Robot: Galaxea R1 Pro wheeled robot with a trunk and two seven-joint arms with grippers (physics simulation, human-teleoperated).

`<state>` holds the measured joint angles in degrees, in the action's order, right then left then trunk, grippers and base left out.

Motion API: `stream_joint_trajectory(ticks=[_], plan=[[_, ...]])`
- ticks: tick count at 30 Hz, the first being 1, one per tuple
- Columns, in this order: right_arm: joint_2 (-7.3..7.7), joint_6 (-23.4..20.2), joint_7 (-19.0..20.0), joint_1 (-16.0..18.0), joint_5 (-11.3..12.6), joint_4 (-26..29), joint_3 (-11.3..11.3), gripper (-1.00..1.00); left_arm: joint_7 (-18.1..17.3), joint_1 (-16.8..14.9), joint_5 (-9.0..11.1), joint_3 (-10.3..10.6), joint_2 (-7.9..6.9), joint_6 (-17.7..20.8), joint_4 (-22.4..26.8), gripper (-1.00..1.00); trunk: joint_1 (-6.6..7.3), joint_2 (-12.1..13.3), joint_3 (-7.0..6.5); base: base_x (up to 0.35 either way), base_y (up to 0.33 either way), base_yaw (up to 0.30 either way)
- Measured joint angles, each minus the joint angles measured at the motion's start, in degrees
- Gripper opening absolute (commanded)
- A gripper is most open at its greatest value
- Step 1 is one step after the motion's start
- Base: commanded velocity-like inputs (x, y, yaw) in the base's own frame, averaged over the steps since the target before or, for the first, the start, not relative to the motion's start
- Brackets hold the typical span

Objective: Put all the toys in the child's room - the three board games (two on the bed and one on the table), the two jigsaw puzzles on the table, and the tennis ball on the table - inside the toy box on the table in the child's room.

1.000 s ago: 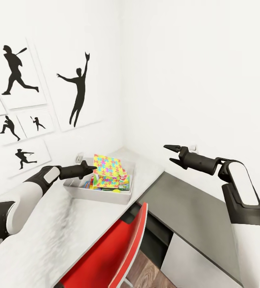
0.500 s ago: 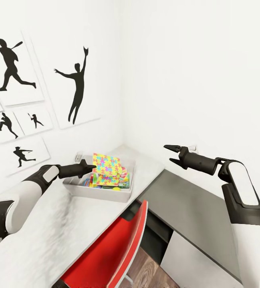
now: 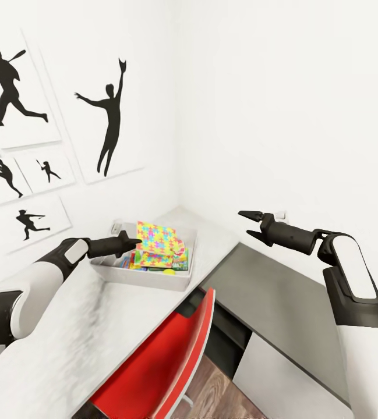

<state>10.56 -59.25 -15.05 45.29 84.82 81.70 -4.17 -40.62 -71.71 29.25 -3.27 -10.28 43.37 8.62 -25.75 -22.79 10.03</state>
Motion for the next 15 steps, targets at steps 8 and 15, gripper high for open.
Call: stream_joint_trajectory(ticks=[8,15], plan=[[0.03,-0.1,0.0,0.0,0.0,0.0,0.0,1.00,0.3,-0.1,-0.1,0.0,1.92,0.3,1.5,-1.00,0.00,0.0,0.75,0.000,0.000,0.000],[0.07,-0.1,0.1,0.0,0.0,0.0,0.0,1.00,2.1,-0.1,-0.5,0.1,2.82,0.3,3.3,-1.00,0.00,0.0,1.40,0.000,0.000,0.000]])
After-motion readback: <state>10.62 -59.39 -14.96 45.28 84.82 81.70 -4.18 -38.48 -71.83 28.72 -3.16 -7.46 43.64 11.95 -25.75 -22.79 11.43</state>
